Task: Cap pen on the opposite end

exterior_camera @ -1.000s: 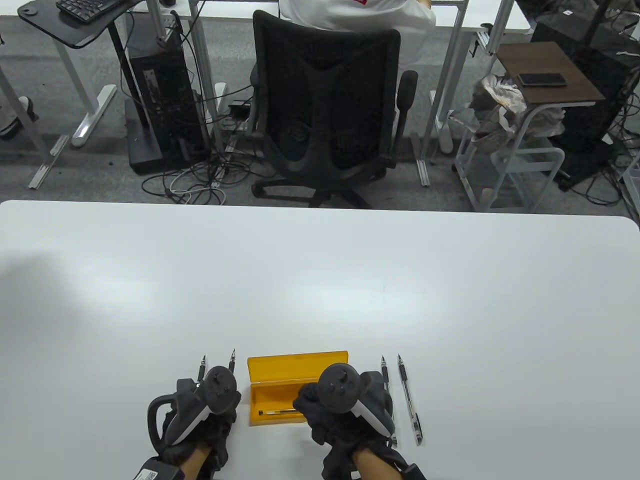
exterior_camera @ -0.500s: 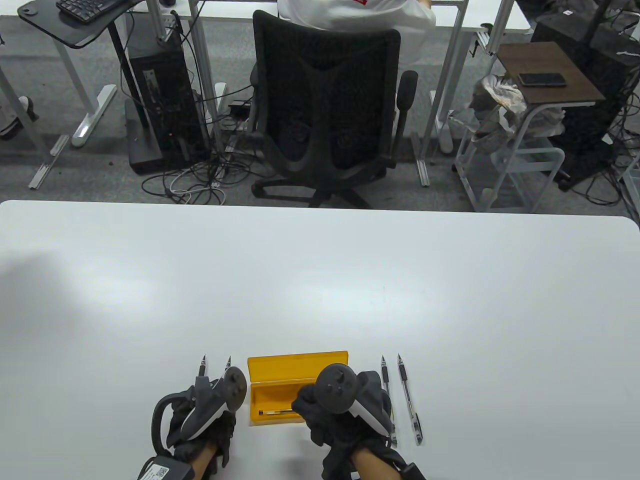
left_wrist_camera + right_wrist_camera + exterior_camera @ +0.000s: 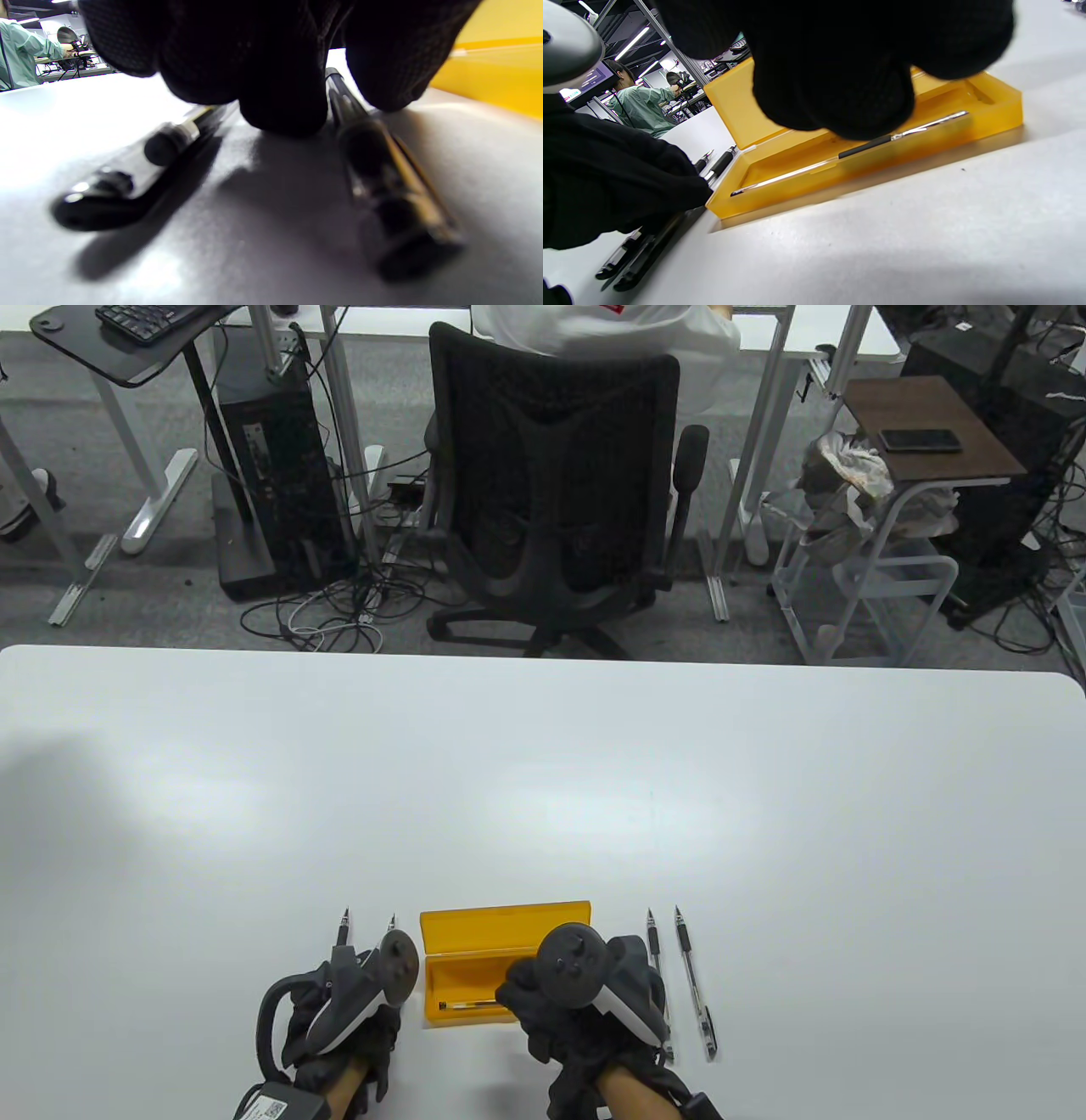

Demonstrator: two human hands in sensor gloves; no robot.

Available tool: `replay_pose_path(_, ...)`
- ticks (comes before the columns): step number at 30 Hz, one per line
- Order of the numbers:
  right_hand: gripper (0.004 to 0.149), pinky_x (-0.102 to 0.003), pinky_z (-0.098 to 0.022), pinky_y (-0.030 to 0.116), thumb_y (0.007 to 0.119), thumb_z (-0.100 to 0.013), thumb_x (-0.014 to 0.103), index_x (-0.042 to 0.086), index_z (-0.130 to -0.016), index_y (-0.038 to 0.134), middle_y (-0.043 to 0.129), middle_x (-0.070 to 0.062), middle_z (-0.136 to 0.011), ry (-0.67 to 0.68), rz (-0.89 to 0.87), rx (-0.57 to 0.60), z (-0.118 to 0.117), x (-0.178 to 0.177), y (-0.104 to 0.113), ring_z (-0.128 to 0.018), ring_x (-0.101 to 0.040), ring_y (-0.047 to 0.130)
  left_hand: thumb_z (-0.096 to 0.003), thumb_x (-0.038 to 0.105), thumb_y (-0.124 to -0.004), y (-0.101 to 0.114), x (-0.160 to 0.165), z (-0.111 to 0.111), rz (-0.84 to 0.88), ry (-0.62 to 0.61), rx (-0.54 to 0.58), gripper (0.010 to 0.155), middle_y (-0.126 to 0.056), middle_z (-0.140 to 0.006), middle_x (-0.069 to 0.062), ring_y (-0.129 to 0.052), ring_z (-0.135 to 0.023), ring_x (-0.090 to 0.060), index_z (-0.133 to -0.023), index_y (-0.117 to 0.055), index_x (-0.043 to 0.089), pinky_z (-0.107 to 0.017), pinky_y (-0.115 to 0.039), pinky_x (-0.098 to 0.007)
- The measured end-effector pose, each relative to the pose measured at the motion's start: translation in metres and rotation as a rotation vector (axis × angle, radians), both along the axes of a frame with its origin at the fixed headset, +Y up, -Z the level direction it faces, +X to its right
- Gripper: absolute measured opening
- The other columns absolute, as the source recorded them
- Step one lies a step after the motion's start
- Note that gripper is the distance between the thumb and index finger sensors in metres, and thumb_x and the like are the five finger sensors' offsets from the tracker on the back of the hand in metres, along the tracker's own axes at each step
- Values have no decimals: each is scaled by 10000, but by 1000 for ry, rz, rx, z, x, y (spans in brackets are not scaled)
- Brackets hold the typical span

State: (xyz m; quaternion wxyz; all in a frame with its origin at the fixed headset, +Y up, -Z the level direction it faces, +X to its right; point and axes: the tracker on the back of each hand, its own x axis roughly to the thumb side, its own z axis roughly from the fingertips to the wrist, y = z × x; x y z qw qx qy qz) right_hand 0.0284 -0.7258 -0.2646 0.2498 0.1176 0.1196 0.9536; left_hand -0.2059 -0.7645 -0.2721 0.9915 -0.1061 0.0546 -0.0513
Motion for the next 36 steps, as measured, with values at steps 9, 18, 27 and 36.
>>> replay_pose_path(9, 530, -390, -270, 866, 752, -443, 403, 69, -836, 874, 1032, -91, -527, -2, 12, 2, 0, 0, 0, -329, -209, 1036, -490, 454, -872, 0, 0, 1, 3, -4, -8, 607, -1010, -605, -136, -946, -491, -313, -913, -810, 22, -580, -687, -596)
replay_pose_path(18, 533, -393, -272, 865, 753, -443, 403, 67, -838, 873, 1031, -93, -529, -9, 13, 2, 0, 1, 1, -333, -212, 1035, -494, 461, -867, 12, 2, 3, 38, -3, 0, 622, -1015, -641, -154, -950, -521, -326, -931, -802, 23, -589, -680, -602)
replay_pose_path(27, 533, -393, -273, 865, 753, -443, 403, 68, -840, 872, 1030, -92, -532, -16, 21, 5, -1, 2, 1, -334, -213, 1035, -491, 476, -864, 39, 3, 14, 169, -47, 147, 615, -1025, -638, -142, -955, -522, -319, -922, -818, 40, -594, -684, -595)
replay_pose_path(36, 533, -395, -275, 864, 754, -443, 403, 69, -842, 870, 1030, -92, -534, -22, 27, 0, -1, 3, 1, -338, -213, 1035, -484, 487, -861, 30, 26, 18, 170, -182, 170, 600, -1024, -651, -124, -953, -541, -315, -928, -822, 85, -605, -678, -598)
